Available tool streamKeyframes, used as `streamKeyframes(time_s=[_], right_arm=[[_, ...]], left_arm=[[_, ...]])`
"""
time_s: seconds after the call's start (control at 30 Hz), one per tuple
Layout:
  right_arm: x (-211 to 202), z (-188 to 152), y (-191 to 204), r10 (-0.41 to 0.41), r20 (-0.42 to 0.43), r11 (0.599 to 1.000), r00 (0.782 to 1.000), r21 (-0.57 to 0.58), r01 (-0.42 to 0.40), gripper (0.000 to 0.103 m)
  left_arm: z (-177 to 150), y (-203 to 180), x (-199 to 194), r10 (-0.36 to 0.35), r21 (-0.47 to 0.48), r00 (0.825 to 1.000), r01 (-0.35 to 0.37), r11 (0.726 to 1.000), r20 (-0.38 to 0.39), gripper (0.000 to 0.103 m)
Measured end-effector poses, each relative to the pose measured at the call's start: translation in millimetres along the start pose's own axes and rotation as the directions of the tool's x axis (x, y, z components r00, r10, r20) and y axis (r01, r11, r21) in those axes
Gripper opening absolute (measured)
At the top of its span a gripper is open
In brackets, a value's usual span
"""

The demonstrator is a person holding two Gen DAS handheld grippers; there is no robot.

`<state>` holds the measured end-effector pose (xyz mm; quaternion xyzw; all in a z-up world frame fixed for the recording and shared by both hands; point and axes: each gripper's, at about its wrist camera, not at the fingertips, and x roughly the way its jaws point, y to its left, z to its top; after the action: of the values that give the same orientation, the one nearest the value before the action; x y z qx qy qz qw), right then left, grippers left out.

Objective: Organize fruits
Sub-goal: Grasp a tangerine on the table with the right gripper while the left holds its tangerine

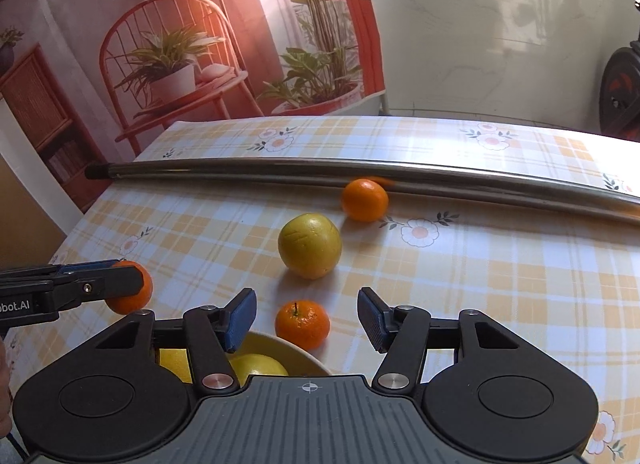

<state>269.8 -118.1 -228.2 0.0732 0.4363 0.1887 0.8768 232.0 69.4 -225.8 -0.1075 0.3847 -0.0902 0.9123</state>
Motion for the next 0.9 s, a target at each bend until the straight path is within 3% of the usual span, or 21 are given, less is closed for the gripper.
streamKeyframes(time_s=[0.1, 0.33, 0.63, 0.9], right_arm=[[11, 3, -1, 0.021, -0.033, 0.998, 0.999, 0.053, -0.019, 0.05], [29, 0, -8, 0.021, -0.113, 0.991, 0.993, 0.137, -0.006, 0.033], [10, -5, -11, 0.003, -0.03, 0.985, 1.0, 0.174, 0.002, 0.031], [-36, -19, -4, 0.006, 0.1, 0.99, 0.995, 0.139, -0.02, 0.031]], left_arm=[[-4, 1, -4, 0.004, 0.012, 1.0, -0.004, 1.0, 0.005, 0.039], [-11, 7, -12, -0.011, 0.013, 1.0, 0.011, 1.0, 0.011, 0.039], [-19, 2, -19, -0.022, 0.036, 1.0, 0.022, 0.999, 0.011, 0.039], [-29, -10, -34, -0.032, 0.069, 0.999, 0.031, 0.997, 0.016, 0.039]])
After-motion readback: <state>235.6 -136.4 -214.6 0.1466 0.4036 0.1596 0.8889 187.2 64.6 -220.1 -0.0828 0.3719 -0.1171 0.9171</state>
